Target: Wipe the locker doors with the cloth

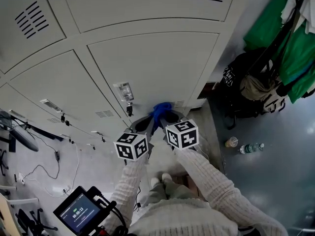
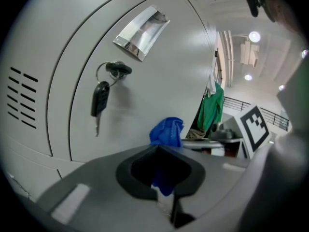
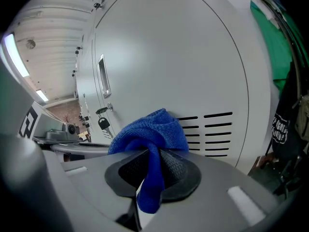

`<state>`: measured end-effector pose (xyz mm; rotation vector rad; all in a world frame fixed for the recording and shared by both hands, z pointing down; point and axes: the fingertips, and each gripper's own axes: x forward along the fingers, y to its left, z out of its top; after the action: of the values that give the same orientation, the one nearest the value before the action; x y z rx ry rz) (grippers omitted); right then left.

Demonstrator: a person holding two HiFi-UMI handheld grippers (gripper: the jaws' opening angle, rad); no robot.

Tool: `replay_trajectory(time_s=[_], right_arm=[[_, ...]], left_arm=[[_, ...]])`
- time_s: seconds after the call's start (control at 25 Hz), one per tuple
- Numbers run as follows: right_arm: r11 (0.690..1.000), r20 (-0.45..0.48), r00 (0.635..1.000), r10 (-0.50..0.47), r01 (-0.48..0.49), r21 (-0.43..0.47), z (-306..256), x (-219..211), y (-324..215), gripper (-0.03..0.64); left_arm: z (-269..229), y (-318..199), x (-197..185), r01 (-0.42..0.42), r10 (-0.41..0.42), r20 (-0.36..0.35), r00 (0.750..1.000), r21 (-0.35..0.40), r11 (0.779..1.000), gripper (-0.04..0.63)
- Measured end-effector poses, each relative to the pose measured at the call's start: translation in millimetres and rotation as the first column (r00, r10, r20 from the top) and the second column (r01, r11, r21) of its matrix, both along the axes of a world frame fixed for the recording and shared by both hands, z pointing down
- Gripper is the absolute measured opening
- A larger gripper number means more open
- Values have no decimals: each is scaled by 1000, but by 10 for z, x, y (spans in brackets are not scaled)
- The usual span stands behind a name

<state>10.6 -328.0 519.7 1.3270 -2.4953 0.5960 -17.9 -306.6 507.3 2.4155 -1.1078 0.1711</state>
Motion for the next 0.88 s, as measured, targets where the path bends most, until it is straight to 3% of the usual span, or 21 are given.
replay_trajectory(time_s=[0.24,0.4,0.68,0.88], right_arm=[[1000,41,999,-7,5,28,-163,61,123,52],[994,89,996,-13,3,110,-559,138,217,51],[933,125,992,9,-54,355,-1696,422,331,51],[855,157,987,25,-102,508,-2457,604,311,51]], left_arm=[[-213,131,74,-33,36,-41,998,68,997,6],[-623,210,157,-55,66,-54,996,187,981,6],[-1656,293,412,-100,144,-85,986,394,914,6],[-2389,293,578,-125,199,-83,976,534,836,6]])
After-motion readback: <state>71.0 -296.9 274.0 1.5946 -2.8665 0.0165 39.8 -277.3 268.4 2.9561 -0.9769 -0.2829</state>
